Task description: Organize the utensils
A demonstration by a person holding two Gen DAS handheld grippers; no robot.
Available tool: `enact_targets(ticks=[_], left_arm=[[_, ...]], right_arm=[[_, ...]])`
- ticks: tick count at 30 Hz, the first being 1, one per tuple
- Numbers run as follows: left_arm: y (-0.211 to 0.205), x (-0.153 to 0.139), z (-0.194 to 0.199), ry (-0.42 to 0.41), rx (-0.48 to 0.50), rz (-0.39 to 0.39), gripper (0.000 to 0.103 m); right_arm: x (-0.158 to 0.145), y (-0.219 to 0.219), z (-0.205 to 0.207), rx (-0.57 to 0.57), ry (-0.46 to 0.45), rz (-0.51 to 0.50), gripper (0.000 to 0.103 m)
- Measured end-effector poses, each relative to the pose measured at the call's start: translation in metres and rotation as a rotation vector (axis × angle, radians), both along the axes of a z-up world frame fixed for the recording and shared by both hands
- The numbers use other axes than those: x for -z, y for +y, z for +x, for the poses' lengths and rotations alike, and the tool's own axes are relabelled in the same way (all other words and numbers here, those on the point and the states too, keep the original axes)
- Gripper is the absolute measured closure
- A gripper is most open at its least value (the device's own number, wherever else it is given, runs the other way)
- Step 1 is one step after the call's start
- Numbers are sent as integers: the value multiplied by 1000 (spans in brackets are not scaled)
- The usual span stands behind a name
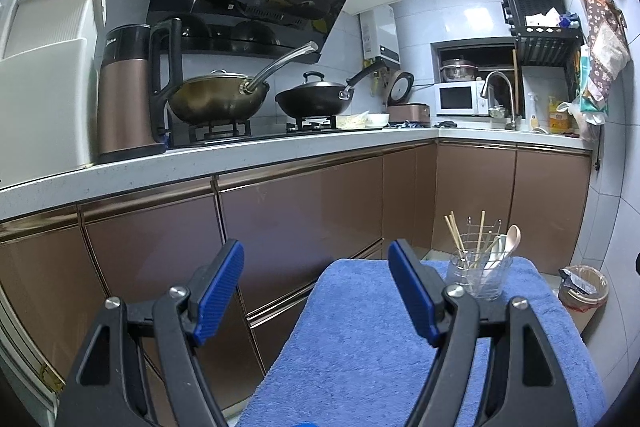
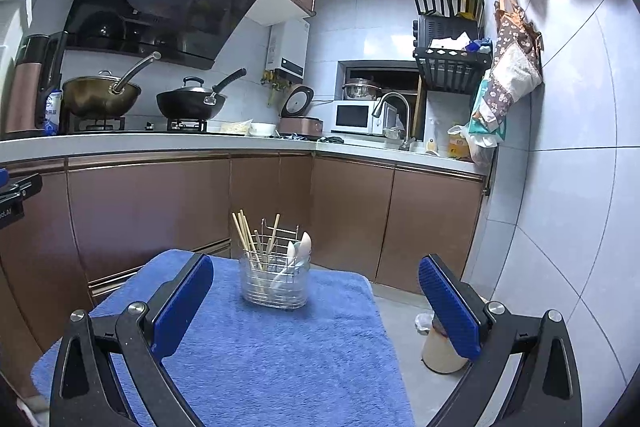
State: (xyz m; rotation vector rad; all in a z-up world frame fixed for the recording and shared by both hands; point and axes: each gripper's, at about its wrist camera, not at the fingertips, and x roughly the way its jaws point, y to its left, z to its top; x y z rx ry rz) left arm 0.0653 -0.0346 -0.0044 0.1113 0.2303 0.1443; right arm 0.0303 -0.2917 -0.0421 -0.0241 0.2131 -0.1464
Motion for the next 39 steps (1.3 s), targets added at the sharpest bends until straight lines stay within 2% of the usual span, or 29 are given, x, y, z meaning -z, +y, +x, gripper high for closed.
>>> enact_targets(ticks=[39], left_arm=[[-1, 3, -2, 0, -7, 9, 30]], right_arm=[[8, -8, 2, 1, 18, 12, 0]])
